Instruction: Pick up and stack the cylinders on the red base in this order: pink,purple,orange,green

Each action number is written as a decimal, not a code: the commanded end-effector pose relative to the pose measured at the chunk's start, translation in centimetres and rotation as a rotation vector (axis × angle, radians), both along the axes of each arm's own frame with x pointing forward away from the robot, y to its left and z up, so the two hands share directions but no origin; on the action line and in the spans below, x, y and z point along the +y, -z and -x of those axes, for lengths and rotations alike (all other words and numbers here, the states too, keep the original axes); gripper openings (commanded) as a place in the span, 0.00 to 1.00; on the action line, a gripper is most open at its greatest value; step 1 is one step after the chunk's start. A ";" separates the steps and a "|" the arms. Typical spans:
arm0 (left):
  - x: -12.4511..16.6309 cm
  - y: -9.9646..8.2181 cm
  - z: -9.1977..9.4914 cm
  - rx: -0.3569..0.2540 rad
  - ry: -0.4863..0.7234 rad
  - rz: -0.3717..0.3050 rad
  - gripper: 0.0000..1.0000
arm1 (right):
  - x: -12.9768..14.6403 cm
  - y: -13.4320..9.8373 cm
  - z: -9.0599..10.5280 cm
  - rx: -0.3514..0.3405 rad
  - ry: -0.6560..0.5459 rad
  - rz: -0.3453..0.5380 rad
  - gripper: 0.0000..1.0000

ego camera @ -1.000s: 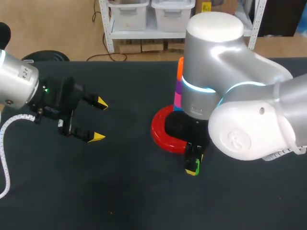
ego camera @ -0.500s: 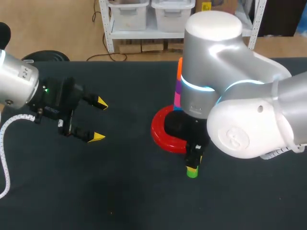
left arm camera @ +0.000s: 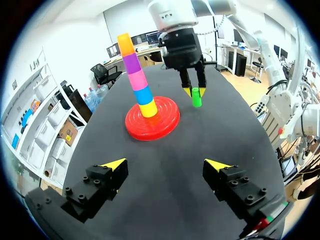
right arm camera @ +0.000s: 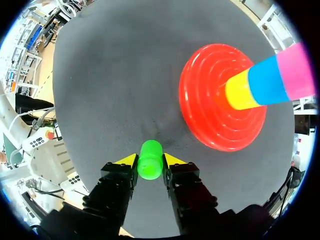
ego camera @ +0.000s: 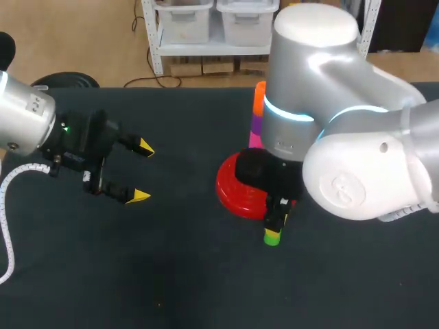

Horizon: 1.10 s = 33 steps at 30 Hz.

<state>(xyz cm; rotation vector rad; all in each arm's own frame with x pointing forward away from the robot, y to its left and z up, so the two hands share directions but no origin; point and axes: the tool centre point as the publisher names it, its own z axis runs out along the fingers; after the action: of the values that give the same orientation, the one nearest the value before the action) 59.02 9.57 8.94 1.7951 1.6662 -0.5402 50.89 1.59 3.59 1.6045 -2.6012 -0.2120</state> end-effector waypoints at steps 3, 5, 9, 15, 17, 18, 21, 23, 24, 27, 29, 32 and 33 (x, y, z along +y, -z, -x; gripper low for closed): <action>0.1 0.1 -0.1 -0.001 0.002 0.002 1.00 | -1.8 -5.3 0.1 -0.072 -0.004 -0.011 0.00; 0.1 0.1 -0.1 -0.001 0.002 0.002 1.00 | -2.0 -7.3 -0.4 -0.102 -0.012 -0.007 0.00; 0.1 0.1 -0.1 -0.001 0.002 0.002 1.00 | -2.2 -11.8 -1.7 -0.159 -0.037 0.025 0.00; 0.1 0.1 -0.1 -0.001 0.002 0.002 1.00 | -1.1 -18.2 -3.3 -0.206 -0.071 0.027 0.00; 0.1 0.1 -0.1 -0.001 0.002 0.002 1.00 | -0.6 -19.7 -4.0 -0.218 -0.096 0.038 0.00; 0.1 0.1 -0.1 -0.001 0.002 0.002 1.00 | -0.5 -20.4 -4.4 -0.225 -0.103 0.043 0.00; 0.1 0.1 -0.1 -0.001 0.002 0.002 1.00 | -0.3 -22.0 -6.0 -0.233 -0.120 0.053 0.00; 0.1 0.1 -0.1 -0.001 0.002 0.002 1.00 | -0.3 -22.8 -6.9 -0.228 -0.126 0.057 0.00; 0.1 0.1 -0.1 -0.001 0.002 0.002 1.00 | -0.3 -23.2 -7.4 -0.222 -0.129 0.051 0.00; 0.1 0.1 -0.1 -0.001 0.002 0.002 1.00 | -0.2 -24.1 -8.5 -0.212 -0.131 0.085 0.00; 0.1 0.1 -0.1 -0.001 0.002 0.002 1.00 | 0.0 -24.8 -9.1 -0.212 -0.132 0.102 0.00; 0.1 0.1 -0.1 -0.001 0.002 0.002 1.00 | 0.3 -25.6 -9.7 -0.212 -0.138 0.109 0.00; 0.1 0.1 -0.1 -0.001 0.002 0.002 1.00 | 0.4 -25.7 -9.9 -0.212 -0.141 0.111 0.00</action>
<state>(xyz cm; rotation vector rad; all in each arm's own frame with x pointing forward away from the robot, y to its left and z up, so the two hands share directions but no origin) 59.02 9.57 8.93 1.7951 1.6662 -0.5402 59.93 1.29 28.60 1.8878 -2.6244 0.1035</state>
